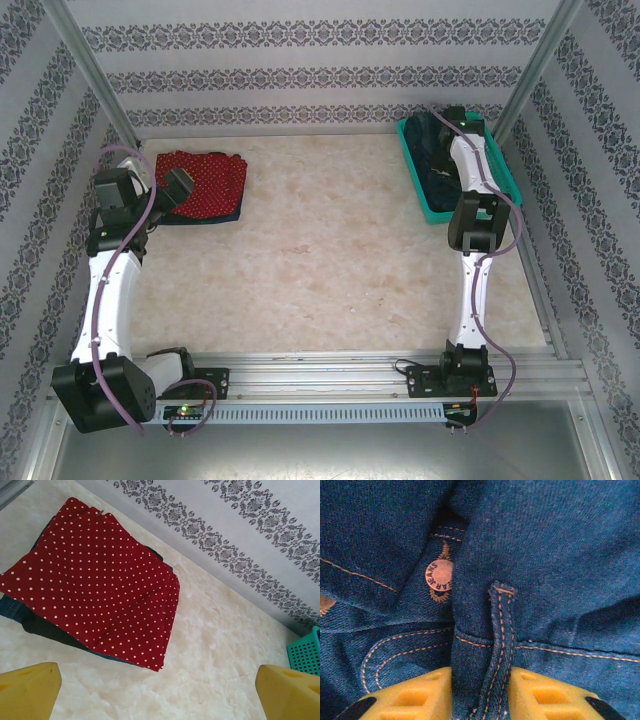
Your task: Fold and stack the skirts
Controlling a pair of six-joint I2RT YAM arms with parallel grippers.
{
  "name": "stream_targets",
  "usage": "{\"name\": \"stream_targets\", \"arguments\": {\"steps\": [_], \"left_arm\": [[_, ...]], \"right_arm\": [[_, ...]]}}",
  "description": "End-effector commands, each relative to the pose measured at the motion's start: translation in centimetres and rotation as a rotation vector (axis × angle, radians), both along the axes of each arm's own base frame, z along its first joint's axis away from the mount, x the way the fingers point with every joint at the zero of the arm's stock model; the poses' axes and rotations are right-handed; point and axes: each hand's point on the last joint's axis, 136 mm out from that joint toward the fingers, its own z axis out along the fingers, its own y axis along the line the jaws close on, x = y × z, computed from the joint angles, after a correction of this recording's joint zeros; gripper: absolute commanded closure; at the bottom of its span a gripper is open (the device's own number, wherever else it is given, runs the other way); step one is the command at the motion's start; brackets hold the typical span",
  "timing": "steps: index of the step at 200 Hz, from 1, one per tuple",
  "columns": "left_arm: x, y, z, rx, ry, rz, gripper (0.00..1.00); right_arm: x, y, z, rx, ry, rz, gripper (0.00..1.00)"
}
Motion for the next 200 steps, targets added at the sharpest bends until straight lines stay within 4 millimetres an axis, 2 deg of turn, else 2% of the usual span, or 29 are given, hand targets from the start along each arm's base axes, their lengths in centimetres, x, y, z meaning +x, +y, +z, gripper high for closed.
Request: {"name": "stream_targets", "arguments": {"steps": [1,7,19,34,48,63,81,99,122,146,174,200], "left_arm": [[-0.8,0.7,-0.6,0.038,0.025,0.016,0.00],[-0.8,0.7,-0.6,0.041,0.027,0.016,0.00],[-0.9,0.8,-0.6,0.047,0.028,0.016,0.00],[-1.0,0.8,-0.5,0.054,0.027,0.016,0.00],[-1.0,0.8,-0.4,0.054,0.028,0.016,0.00],[-0.9,0.8,-0.4,0.045,0.028,0.018,0.00],[-0.9,1.1,-0.6,0.024,0.044,0.047,0.00],[-0.8,0.9,-0.4,0.014,0.047,0.039,0.00],[-0.5,0.0,0.1,-0.005,0.046,-0.013,0.00],[-0.3,-1.1,0.7,-0.025,0.032,-0.069,0.00],[0.0,-2.3,1.6,-0.034,0.000,-0.131,0.00],[0.1,-3.8,2.6,-0.025,-0.029,-0.195,0.00]], "right_arm": [[-0.7,-1.1,0.2,-0.059,0.037,-0.008,0.75],[-0.7,-1.2,0.3,-0.057,0.037,-0.009,0.80],[-0.7,-1.3,1.1,-0.049,0.022,-0.014,1.00],[-0.2,-1.3,4.1,-0.049,-0.046,-0.008,1.00],[0.4,-0.9,8.9,-0.050,-0.159,0.004,1.00],[0.6,-0.3,15.1,-0.051,-0.300,0.025,1.00],[0.0,1.0,22.2,-0.029,-0.468,0.053,1.00],[-1.0,2.8,28.4,0.026,-0.626,0.090,1.00],[-3.0,7.0,36.8,0.098,-0.837,0.193,1.00],[-6.1,12.5,44.2,0.185,-1.024,0.336,1.00],[-10.5,19.2,51.0,0.294,-1.197,0.526,1.00],[-15.5,25.7,55.2,0.446,-1.298,0.747,1.00]]}}
